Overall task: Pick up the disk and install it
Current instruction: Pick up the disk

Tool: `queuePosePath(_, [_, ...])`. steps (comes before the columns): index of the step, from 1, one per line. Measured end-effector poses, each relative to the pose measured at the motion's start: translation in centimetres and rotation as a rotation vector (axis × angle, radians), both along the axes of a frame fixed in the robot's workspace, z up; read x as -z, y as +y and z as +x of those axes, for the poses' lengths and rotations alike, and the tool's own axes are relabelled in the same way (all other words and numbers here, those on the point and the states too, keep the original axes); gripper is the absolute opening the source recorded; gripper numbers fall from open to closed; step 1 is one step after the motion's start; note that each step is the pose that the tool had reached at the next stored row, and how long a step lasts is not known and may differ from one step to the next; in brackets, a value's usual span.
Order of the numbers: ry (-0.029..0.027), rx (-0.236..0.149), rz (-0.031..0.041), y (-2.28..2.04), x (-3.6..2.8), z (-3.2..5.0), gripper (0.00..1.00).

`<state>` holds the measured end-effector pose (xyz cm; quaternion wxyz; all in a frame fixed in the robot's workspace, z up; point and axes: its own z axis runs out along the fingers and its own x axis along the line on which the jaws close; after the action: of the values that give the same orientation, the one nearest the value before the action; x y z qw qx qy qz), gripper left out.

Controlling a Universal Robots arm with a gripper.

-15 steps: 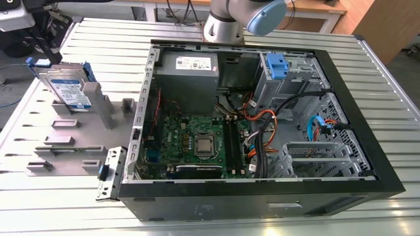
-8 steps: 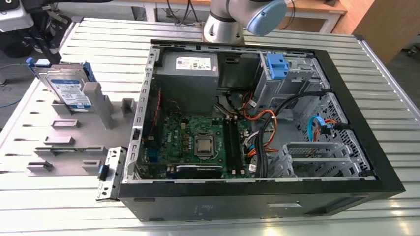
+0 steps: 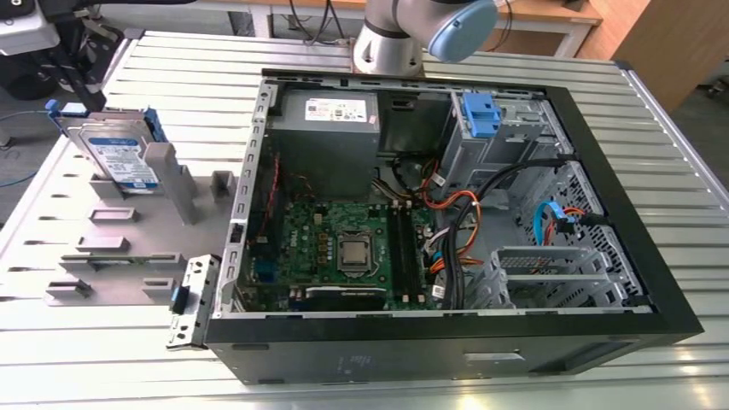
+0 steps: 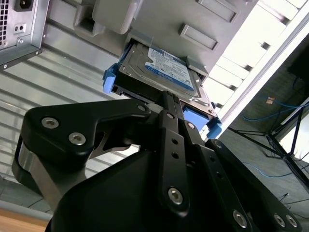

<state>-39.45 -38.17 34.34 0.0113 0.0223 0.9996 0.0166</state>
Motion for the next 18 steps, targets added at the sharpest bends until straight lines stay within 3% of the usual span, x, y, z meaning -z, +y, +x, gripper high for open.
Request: queuePosePath(18, [0.0000, -0.320, -0.0013, 0.00, 0.11, 0.00, 0.11])
